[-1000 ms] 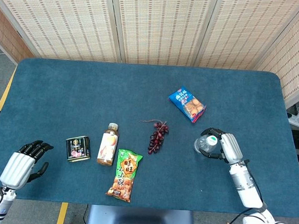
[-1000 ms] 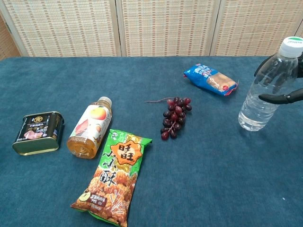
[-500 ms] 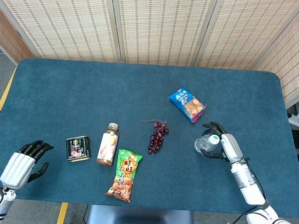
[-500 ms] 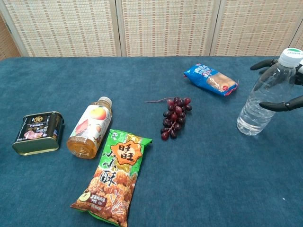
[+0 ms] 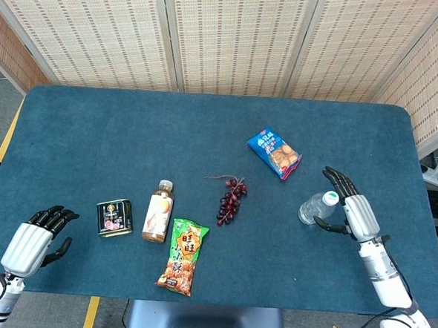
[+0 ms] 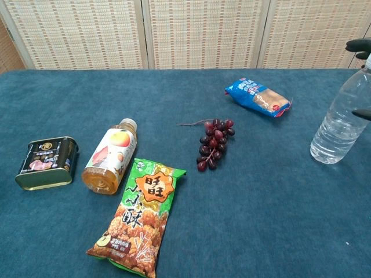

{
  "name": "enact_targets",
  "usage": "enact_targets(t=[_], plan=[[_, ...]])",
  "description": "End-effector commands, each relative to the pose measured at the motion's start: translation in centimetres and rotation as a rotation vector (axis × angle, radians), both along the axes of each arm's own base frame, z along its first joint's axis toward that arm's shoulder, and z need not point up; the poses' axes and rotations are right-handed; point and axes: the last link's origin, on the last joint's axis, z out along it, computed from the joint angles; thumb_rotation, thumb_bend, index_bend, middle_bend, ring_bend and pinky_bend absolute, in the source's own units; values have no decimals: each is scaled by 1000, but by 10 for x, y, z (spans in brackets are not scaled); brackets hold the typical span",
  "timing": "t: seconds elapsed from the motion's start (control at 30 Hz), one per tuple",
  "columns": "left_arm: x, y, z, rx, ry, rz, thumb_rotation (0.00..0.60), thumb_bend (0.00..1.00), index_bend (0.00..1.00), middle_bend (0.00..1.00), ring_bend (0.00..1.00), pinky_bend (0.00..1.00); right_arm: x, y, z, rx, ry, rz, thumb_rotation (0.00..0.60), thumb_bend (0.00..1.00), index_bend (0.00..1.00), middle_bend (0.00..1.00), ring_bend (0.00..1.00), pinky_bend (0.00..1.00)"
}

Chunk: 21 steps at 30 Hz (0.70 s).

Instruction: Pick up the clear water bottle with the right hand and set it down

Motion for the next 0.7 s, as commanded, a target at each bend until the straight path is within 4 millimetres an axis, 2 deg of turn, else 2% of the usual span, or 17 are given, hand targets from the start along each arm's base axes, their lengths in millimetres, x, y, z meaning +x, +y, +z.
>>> enact_targets(t=[0.03,0.23,0.33,0.4,0.7], plan=[[0,0,0,-1,3,0,600,399,264,274,199,341,-2,15,21,-70,48,-4,600,157,0,0,0,84],[-1,1,-2,-1,10,10,600,399,263,275,199,341,-3,54,43,-156,254,-75,600,157,0,0,0,78],[-2,1,-2,-2,11,13,600,399,263,275,199,341,-2,62,45,-162,280,-87,600,157,0,0,0,78],[-2,1,-4,-7,17,16,600,399,263,275,199,341,-2,79,45,-142,315,-86,600,156,0,0,0,78],[3,2,-6,-12,21,-11,600,399,264,275,199,341,-1,110,47,-164,490,-108,600,156,0,0,0,79]])
